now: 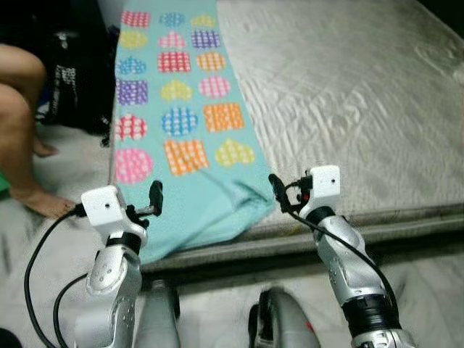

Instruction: Clean up the room

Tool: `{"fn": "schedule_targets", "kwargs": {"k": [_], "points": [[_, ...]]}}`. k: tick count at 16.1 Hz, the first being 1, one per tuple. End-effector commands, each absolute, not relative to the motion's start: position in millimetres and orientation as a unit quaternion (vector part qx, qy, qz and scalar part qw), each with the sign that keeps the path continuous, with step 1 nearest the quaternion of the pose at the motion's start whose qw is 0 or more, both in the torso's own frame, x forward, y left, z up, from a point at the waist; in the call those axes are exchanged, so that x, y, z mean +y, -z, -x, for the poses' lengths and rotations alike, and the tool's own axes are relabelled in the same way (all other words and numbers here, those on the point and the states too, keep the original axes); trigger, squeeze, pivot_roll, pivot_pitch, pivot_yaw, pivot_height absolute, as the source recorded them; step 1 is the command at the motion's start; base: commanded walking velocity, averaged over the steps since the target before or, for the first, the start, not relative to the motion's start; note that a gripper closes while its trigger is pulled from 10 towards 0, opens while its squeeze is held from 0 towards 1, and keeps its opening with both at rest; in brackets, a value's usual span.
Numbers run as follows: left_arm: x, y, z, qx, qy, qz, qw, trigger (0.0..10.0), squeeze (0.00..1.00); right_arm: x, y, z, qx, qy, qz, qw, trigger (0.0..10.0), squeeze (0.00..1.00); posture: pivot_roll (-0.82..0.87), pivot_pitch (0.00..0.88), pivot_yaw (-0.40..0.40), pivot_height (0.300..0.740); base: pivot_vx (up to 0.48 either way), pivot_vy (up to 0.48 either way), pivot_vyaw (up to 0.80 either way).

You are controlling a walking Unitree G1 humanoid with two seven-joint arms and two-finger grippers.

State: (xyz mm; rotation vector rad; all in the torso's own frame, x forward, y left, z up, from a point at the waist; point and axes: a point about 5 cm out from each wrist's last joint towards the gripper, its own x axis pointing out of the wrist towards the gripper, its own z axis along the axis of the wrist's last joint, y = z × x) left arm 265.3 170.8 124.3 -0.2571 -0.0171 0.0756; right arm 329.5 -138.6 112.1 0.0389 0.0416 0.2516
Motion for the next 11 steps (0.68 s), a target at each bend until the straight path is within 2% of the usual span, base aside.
{"fn": "schedule_targets", "kwargs": {"k": [1,11], "points": [[169.6,-123.2,-265.0,-0.005,-0.039,0.126,0.991,10.0,0.0,-140.9,-110.6,-328.7,0.022,-0.121,-0.02,0.992,10.0,0.0,0.12,0.243,-0.029,0.576,0.0,0.0,0.0],[167.8,-125.0,-266.3,-0.012,-0.036,0.134,0.99,10.0,0.0,-139.6,-112.4,-328.9,0.018,-0.132,-0.02,0.991,10.0,0.0,0.11,0.243,-0.034,0.566,0.0,0.0,0.0]]}}
